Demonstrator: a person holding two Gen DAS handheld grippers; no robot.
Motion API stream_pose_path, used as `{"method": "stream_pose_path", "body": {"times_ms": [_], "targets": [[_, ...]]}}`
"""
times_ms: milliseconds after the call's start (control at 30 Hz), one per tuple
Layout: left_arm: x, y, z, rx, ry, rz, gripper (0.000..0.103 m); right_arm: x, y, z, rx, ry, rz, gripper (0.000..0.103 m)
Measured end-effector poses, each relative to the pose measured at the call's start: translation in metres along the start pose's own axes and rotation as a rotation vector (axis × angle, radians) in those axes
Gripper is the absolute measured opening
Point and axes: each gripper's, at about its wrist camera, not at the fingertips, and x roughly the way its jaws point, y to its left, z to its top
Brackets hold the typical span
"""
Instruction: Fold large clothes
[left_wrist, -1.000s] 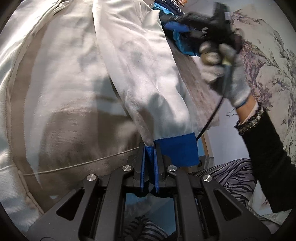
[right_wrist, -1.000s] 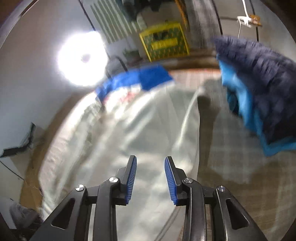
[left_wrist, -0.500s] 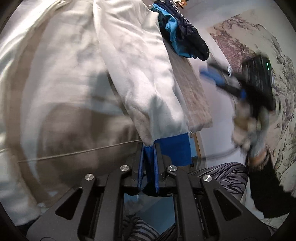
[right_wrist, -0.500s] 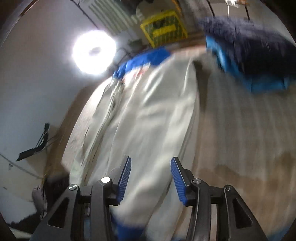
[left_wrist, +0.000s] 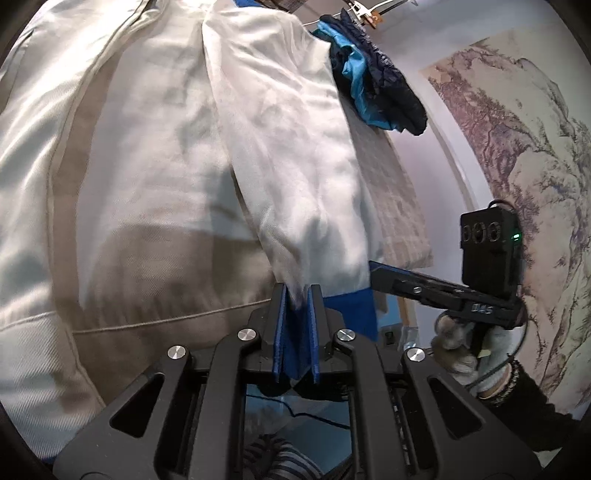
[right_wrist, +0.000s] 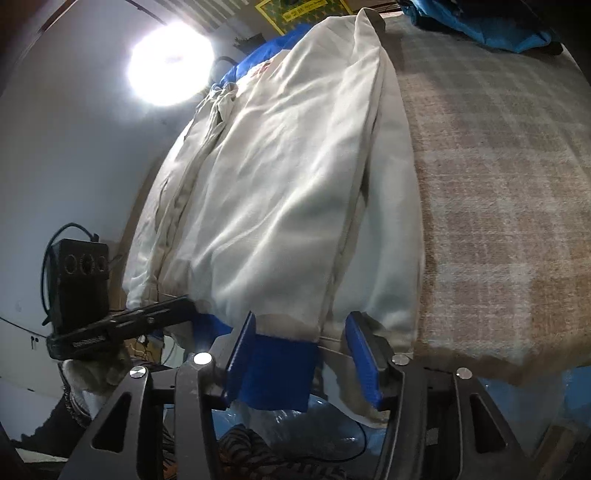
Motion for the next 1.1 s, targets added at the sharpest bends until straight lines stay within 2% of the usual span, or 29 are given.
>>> {"method": "stream_pose_path", "body": {"times_ms": [33,100,167,267,400,500,633,767,833,900,967,1100], "targets": [[0.002,0.002,-0.001,-0.002,0.004,0.001,0.008,0.002,0.000,0.001,0.006,0.001,0.016,0.055],[0.006,0.003,-0.002,0.004,0.007,0.014,0.007,0.007,0.001,0.002,0.021,0.005,0.047,0.015],[0.006,-0.001,-0.002,0.025,0.004,0.028,0.006,0.012,0.000,0.003,0.044,0.008,0.046,0.006],[0.006,-0.010,-0.003,0.043,0.003,0.034,0.006,0.001,0.010,0.004,0.015,-0.030,0.032,0.002],[0.009,-0.029,-0.004,0.075,0.007,0.000,0.006,-0.034,0.029,0.006,-0.072,-0.080,-0.041,0.002],[0.022,-0.044,-0.005,0.131,0.014,0.028,0.006,-0.045,0.026,0.006,-0.092,-0.080,-0.112,0.002],[0.038,-0.043,-0.010,0.159,0.029,0.078,0.006,-0.021,0.001,0.004,-0.041,-0.009,-0.172,0.002],[0.032,-0.051,-0.015,0.222,0.012,0.128,0.006,-0.004,0.006,0.000,-0.121,0.001,-0.240,0.003],[0.024,-0.057,-0.020,0.256,-0.010,0.171,0.006,-0.007,0.013,0.000,-0.150,0.004,-0.220,0.011],[0.013,-0.063,-0.025,0.287,-0.046,0.205,0.006,-0.023,0.010,0.000,-0.138,-0.026,-0.179,0.029],[0.001,-0.068,-0.031,0.310,-0.082,0.232,0.006,-0.043,0.009,-0.001,-0.113,-0.085,-0.127,0.034],[-0.012,-0.094,-0.045,0.405,-0.163,0.263,0.006,-0.090,0.000,-0.007,-0.055,-0.215,-0.069,0.035]]}}
